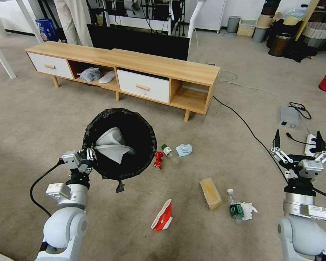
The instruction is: Pick up the trash bin and place the garbage on the floor into it.
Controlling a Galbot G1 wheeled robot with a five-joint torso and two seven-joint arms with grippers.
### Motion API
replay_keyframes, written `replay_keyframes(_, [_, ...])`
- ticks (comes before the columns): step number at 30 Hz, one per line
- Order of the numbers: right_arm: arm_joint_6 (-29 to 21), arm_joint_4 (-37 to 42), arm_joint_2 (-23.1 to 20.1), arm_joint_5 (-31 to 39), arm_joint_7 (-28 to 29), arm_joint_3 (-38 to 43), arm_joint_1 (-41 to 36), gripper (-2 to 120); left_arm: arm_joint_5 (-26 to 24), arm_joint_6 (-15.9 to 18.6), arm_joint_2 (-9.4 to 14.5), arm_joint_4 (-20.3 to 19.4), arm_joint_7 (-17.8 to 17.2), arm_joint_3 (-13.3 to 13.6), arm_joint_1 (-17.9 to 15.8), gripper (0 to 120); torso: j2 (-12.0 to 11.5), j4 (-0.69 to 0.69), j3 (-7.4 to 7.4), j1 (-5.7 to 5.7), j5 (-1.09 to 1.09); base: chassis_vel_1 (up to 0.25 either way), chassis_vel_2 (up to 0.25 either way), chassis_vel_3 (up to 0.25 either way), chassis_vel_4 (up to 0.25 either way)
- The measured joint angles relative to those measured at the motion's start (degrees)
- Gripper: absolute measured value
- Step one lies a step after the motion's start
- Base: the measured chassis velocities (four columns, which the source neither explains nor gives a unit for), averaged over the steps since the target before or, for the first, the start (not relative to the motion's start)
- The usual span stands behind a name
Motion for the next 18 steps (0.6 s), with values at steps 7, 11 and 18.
replay_keyframes(7, [0.1,0.3,0.1,0.1,0.0,0.1,-0.2,100,0.0,0.0,0.0,-0.2,0.0,0.0,0.1,4,0.0,0.0,0.0,0.0,0.0,0.036,0.029,0.029,0.031])
replay_keyframes(11, [0.1,0.5,0.0,0.1,0.0,0.1,-0.2,100,0.0,0.0,0.0,-0.5,-0.2,0.0,0.2,4,0.0,0.03,0.0,0.0,0.0,0.071,0.072,0.059,0.065])
replay_keyframes(18, [0.1,0.6,-0.1,0.2,-0.1,0.2,-0.4,100,0.2,-1.0,-0.1,-0.5,-1.0,0.0,0.3,4,0.0,0.0,0.0,0.0,0.0,0.019,0.017,0.017,0.015])
